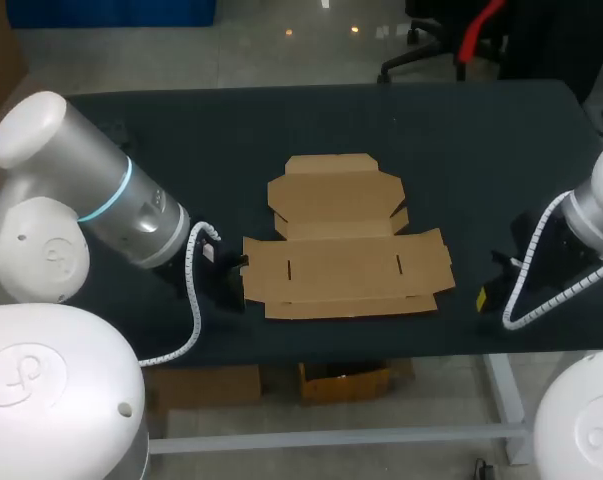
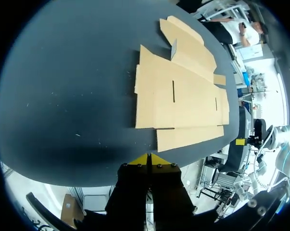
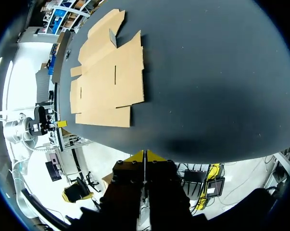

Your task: Assemble the packaging by folding the flat box into shape, placing the metal phone stand inside, and closing the box properly

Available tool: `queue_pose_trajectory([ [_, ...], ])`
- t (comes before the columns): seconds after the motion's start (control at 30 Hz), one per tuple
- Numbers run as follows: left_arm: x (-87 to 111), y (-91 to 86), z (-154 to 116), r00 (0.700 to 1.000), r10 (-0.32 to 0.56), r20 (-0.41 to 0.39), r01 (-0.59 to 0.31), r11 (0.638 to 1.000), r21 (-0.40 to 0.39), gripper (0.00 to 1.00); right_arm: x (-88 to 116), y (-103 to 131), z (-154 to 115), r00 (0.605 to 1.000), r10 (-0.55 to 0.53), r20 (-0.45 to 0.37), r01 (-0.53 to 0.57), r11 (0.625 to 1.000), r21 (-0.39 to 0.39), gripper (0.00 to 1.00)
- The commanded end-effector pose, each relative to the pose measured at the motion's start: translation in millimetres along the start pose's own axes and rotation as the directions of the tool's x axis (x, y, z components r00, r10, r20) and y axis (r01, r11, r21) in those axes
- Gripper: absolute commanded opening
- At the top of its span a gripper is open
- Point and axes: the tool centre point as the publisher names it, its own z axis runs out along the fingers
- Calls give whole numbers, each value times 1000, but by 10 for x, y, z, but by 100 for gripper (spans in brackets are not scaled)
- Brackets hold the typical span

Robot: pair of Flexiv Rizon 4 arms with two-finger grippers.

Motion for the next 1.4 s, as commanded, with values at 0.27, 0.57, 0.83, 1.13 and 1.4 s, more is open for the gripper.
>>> queue_pose_trajectory([
  [0.27,-37,-95,125,1000,4,-22,-4,1000,-13,0,37,92,142,1000,1,-17,-1,1000,-6,0],
  [0.57,-78,-143,150,999,4,-43,-4,1000,-16,0,78,143,254,1000,13,-16,-13,1000,-7,0],
  [0.83,-74,-163,178,998,30,-52,-31,999,-16,0,74,172,353,999,23,-25,-23,1000,5,0],
  [1.13,-52,-183,217,997,59,-58,-60,998,-18,0,67,239,442,999,19,-44,-19,1000,2,0],
  [1.4,-49,-205,228,995,70,-65,-72,997,-19,0,94,295,472,999,19,-48,-19,1000,2,0],
])
